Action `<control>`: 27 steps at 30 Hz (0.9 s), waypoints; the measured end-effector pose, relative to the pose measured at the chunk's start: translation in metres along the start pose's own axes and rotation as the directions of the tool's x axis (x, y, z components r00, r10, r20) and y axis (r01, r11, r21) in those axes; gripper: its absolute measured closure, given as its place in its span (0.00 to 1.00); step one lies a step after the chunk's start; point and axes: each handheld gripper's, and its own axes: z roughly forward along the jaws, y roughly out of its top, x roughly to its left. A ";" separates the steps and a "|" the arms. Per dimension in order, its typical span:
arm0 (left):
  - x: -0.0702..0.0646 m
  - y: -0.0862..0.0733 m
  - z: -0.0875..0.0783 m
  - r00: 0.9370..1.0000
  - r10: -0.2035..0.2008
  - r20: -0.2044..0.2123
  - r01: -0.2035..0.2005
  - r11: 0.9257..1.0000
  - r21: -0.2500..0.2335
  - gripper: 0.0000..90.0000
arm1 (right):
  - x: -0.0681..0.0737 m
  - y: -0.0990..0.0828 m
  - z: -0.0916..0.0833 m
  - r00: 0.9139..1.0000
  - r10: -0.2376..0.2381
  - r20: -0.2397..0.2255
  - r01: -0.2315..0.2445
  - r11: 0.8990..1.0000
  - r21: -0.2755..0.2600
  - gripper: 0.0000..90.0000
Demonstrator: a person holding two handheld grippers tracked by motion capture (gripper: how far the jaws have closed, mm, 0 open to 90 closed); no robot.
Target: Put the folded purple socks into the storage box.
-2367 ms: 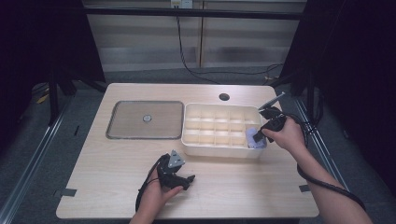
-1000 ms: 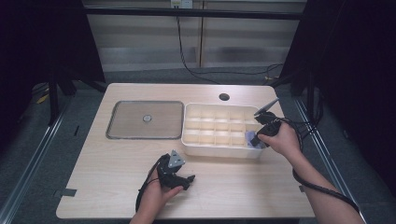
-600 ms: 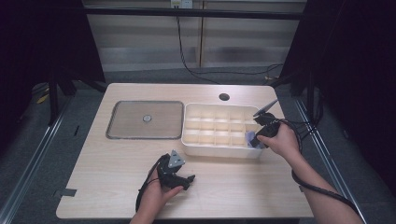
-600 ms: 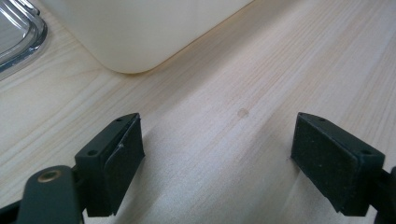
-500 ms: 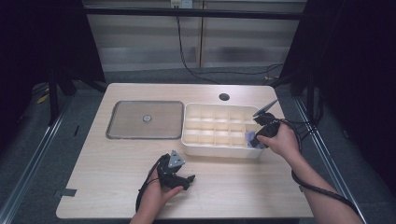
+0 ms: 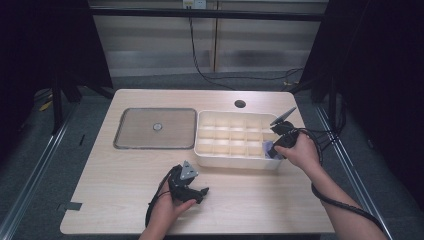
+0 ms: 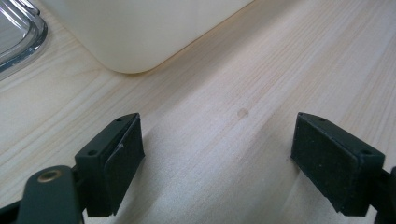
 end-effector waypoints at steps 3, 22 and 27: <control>0.000 0.000 0.000 1.000 0.000 0.000 0.000 1.000 0.000 0.18 | -0.002 0.000 0.000 1.000 0.005 -0.013 -0.005 1.000 -0.001 0.79; 0.000 0.000 0.000 1.000 0.000 0.000 0.000 1.000 0.000 0.18 | -0.003 0.004 -0.012 1.000 -0.006 -0.025 0.006 1.000 -0.005 0.74; 0.000 0.000 0.000 1.000 0.000 0.000 0.000 1.000 0.000 0.18 | -0.003 0.006 -0.017 1.000 -0.005 -0.024 0.005 1.000 -0.005 0.73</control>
